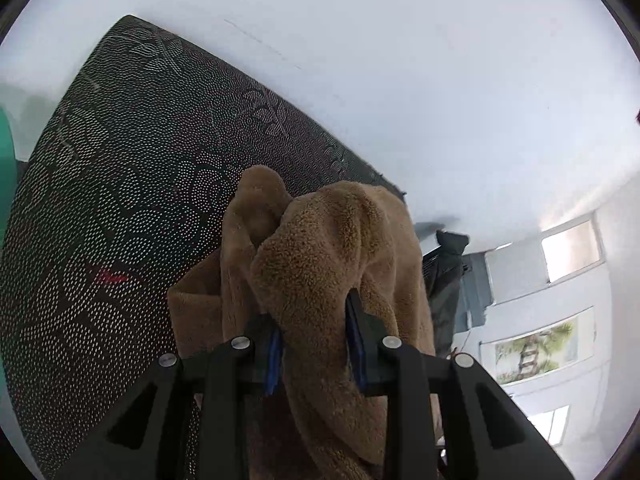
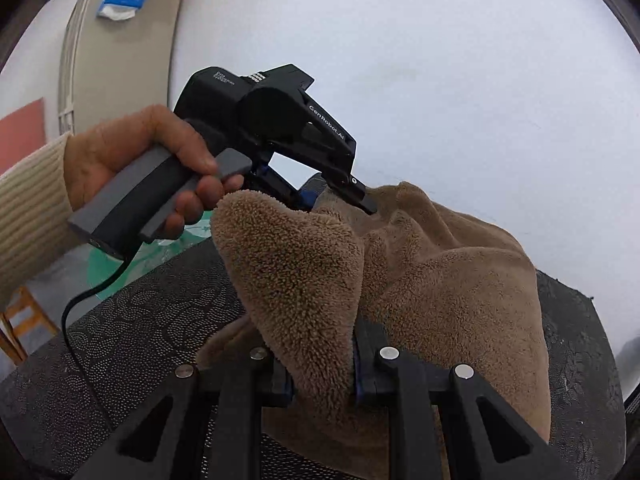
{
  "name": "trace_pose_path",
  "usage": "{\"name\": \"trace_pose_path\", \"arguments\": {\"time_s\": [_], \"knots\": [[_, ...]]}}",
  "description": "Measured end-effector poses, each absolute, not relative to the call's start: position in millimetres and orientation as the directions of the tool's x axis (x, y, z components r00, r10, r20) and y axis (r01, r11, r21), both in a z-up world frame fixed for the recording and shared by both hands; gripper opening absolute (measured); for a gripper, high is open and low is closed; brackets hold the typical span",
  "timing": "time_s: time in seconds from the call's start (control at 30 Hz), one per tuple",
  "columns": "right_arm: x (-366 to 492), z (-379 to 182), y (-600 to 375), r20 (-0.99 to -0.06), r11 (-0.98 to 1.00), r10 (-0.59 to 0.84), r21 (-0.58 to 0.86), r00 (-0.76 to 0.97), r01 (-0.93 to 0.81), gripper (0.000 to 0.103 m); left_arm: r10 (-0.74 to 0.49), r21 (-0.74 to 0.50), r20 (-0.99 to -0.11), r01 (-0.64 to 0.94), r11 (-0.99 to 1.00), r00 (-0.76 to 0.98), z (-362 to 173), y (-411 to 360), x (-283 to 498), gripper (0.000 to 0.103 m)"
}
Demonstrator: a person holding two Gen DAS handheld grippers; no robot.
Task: Fold clothes
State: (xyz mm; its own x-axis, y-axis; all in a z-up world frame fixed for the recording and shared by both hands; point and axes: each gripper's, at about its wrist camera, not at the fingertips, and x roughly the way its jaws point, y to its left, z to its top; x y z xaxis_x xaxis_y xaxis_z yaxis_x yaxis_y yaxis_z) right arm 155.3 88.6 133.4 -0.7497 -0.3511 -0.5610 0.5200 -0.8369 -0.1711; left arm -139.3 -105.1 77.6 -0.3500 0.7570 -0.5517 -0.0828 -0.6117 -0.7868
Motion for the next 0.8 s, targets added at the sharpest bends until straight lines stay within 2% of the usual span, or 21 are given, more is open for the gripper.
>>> {"name": "trace_pose_path", "arguments": {"time_s": [0.17,0.4,0.57,0.67,0.73,0.8], "knots": [[156.7,141.5,94.6,-0.549,-0.831,-0.375,-0.159,-0.747,0.533,0.021,0.768,-0.805,-0.497,-0.115,-0.582,-0.404,94.0,-116.4,-131.6,0.032],[148.6,85.4,95.7,-0.625,-0.792,-0.352,-0.197,-0.697,0.577,0.021,0.69,-0.723,-0.606,-0.089,-0.686,-0.395,78.9,-106.5,-132.5,0.032],[153.1,82.6,103.9,-0.633,-0.782,-0.347,-0.212,-0.692,0.586,0.024,0.673,-0.698,-0.619,-0.109,-0.708,-0.406,85.3,-101.9,-130.9,0.033],[150.6,84.1,107.0,-0.636,-0.776,-0.351,-0.213,-0.687,0.594,0.034,0.677,-0.702,-0.595,-0.131,-0.7,-0.433,100.7,-94.0,-126.5,0.047],[151.3,84.2,111.8,-0.638,-0.777,-0.355,-0.205,-0.683,0.595,0.035,0.685,-0.698,-0.567,-0.176,-0.695,-0.456,117.6,-82.0,-120.7,0.063],[150.3,84.6,117.0,-0.64,-0.779,-0.363,-0.19,-0.677,0.597,0.037,0.693,-0.69,-0.544,-0.219,-0.69,-0.473,131.1,-75.1,-115.5,0.074]]}}
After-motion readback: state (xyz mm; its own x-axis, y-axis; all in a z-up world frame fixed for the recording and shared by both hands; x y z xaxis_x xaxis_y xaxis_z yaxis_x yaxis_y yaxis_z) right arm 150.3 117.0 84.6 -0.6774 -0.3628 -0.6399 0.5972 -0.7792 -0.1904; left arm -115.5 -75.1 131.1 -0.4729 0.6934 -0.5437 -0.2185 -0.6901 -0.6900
